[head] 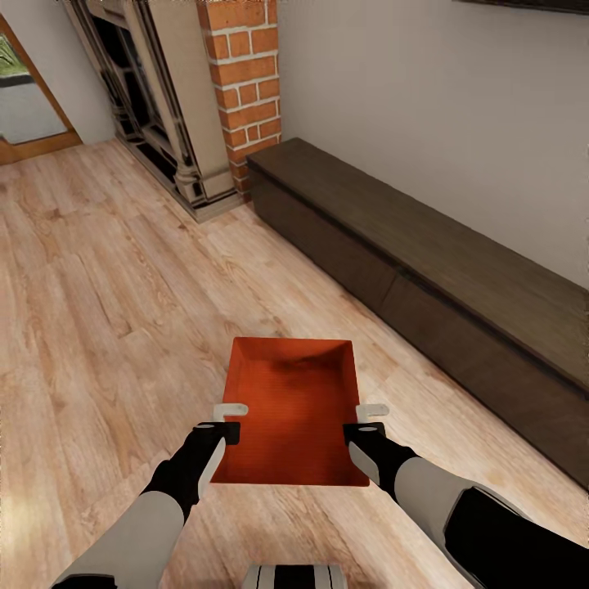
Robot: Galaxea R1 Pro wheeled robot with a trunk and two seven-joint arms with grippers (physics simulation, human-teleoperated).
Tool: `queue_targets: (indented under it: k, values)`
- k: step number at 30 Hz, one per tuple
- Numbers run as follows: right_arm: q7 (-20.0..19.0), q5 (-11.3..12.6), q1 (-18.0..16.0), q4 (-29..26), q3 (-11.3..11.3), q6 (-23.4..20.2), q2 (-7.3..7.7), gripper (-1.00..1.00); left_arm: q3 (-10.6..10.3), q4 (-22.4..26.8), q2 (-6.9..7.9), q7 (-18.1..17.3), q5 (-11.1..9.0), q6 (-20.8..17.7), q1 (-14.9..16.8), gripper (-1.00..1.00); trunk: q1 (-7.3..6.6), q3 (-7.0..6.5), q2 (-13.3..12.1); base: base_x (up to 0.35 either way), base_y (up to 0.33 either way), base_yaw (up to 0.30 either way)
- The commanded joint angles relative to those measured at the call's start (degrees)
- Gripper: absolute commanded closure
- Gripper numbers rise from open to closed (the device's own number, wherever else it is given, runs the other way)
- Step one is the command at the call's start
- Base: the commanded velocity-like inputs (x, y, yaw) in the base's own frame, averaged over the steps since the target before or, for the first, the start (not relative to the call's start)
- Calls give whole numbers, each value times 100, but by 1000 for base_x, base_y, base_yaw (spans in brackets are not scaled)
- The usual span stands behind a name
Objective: Move the two storage containers from the living room to the garage. In the garage, place one container on the floor and stack the other container on top of it (either order is fine).
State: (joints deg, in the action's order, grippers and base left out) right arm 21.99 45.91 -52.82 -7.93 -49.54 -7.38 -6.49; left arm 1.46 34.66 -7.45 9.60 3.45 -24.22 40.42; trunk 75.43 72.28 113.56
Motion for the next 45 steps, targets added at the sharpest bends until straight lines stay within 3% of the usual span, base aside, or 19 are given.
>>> queue_targets:
  k: [1,45]
  values:
    - [-28,94,-1,-94,-90,-36,-1,100,5,6,-11,-28,-101,-13,1,100,-23,-15,-40,0,0,0]
    - [-29,85,-1,-94,-99,-29,-5,100,6,7,-11,-28,-98,-13,1,100,-989,-805,-1805,0,0,0]
